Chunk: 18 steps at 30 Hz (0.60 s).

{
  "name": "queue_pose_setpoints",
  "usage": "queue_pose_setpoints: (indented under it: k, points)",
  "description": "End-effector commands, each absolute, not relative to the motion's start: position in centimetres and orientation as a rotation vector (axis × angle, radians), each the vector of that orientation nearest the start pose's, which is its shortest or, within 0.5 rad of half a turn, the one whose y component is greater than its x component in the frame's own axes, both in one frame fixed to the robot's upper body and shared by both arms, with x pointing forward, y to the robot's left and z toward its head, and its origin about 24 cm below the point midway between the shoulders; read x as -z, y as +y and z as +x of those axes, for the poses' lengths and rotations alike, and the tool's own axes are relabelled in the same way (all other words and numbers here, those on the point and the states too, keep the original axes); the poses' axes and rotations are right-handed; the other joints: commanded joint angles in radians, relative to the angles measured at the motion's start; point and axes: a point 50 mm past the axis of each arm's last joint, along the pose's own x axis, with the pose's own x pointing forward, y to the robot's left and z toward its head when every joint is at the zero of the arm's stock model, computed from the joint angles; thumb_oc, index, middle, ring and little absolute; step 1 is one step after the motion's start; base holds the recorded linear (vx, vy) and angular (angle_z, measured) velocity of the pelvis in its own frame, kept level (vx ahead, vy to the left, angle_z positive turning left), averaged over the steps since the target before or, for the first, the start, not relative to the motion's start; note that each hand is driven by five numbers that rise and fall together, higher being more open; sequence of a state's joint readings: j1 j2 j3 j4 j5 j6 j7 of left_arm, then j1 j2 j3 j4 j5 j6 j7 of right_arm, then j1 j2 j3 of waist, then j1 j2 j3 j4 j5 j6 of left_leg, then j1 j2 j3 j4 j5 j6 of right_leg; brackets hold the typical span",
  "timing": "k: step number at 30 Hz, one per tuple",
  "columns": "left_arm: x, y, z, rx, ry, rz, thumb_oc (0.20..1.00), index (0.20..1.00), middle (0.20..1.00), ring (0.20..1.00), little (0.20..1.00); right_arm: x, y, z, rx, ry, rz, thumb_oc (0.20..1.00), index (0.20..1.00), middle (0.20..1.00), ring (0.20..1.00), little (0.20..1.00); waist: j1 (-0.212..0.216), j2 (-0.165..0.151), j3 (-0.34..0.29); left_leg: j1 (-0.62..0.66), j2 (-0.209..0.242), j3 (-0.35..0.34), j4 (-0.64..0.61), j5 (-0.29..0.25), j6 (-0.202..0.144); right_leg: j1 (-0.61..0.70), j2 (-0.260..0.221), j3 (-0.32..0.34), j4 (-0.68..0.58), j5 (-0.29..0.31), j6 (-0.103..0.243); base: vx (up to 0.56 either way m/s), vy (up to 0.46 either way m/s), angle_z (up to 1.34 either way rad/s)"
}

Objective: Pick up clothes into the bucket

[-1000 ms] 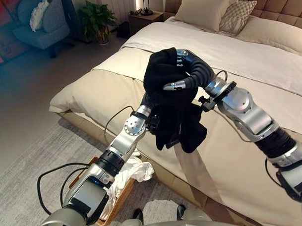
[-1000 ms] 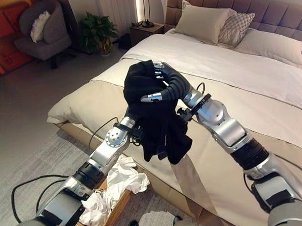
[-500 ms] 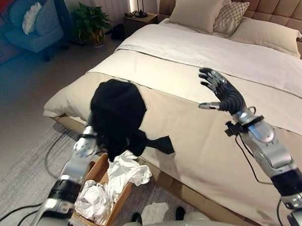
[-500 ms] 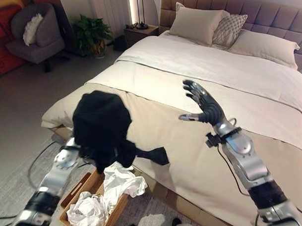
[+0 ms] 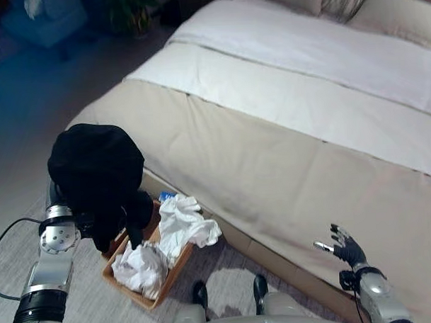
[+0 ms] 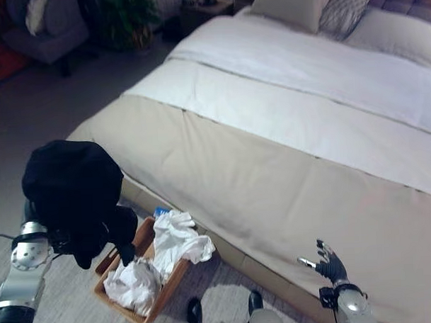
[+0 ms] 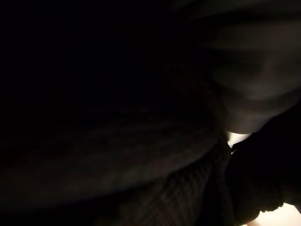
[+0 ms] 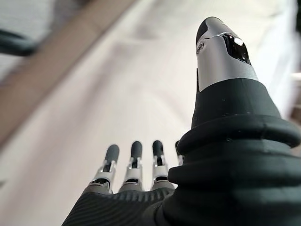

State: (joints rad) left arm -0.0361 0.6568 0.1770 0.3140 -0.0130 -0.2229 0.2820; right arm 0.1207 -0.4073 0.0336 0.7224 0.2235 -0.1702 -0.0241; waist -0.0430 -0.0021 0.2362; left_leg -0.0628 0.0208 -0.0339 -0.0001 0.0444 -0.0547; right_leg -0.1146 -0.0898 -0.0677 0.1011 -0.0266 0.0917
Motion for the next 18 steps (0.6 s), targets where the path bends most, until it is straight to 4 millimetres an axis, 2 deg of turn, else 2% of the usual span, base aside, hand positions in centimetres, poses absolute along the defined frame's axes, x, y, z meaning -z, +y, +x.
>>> queue_pose_setpoints:
  k: [1,4,6,10,15,16,18]
  points:
    - [-13.6,34.5,25.2,-0.532,-0.312,0.663,0.2,0.2,0.2,0.2,0.2,8.1,-28.0,18.2,0.26,0.564,-0.235,1.0,1.0,1.0,1.0,1.0,-0.009,-0.043,0.042,-0.1,-0.069,-0.033,0.189,-0.129,0.038,-0.052,-0.051,-0.032,0.073,0.013,0.035,-0.08,0.056,0.12]
    - [-13.0,34.7,25.2,-0.546,-0.291,0.649,0.2,0.2,0.2,0.2,0.2,8.4,-28.0,18.2,0.268,0.578,-0.244,1.0,1.0,1.0,1.0,1.0,-0.007,-0.049,0.067,-0.127,-0.069,-0.035,0.213,-0.131,0.039,-0.073,-0.054,-0.027,0.085,0.016,0.033,-0.07,0.041,0.15]
    - [-11.9,34.4,25.7,-0.552,-0.273,0.523,0.2,0.2,0.2,0.2,0.2,9.2,-28.1,17.8,0.302,0.623,-0.238,1.0,1.0,1.0,1.0,1.0,-0.005,-0.061,0.099,-0.172,-0.065,-0.037,0.246,-0.133,0.04,-0.108,-0.058,-0.022,0.097,0.021,0.033,-0.08,0.04,0.05]
    - [-10.6,34.5,26.8,-0.57,-0.213,0.49,0.2,0.2,0.2,0.2,0.2,8.8,-27.8,18.8,0.304,0.598,-0.252,1.0,1.0,1.0,1.0,1.0,-0.011,-0.086,0.154,-0.236,-0.059,-0.041,0.277,-0.127,0.038,-0.169,-0.062,-0.013,0.121,0.026,0.032,-0.09,0.035,0.02]
    - [-10.8,34.2,28.8,-0.567,-0.178,0.565,0.2,0.2,0.2,0.2,0.2,8.2,-26.8,20.2,0.307,0.54,-0.248,1.0,1.0,1.0,1.0,1.0,-0.02,-0.121,0.212,-0.306,-0.055,-0.034,0.3,-0.114,0.03,-0.224,-0.062,-0.015,0.119,0.047,0.035,-0.08,0.026,0.02]
    - [-11.1,34.6,29.5,-0.578,-0.155,0.636,0.2,0.2,0.2,0.2,0.2,7.3,-26.2,21.6,0.291,0.479,-0.256,1.0,1.0,1.0,1.0,1.0,-0.025,-0.14,0.245,-0.336,-0.052,-0.029,0.31,-0.109,0.029,-0.256,-0.057,-0.005,0.115,0.063,0.039,-0.1,0.043,-0.03]
    - [-11.6,34.6,29.8,-0.588,-0.169,0.628,0.2,0.2,0.2,0.2,0.2,6.7,-25.8,22.2,0.277,0.446,-0.271,1.0,1.0,1.0,1.0,1.0,-0.024,-0.147,0.255,-0.359,-0.047,-0.024,0.318,-0.106,0.028,-0.275,-0.057,-0.001,0.114,0.069,0.04,-0.08,0.028,-0.09]
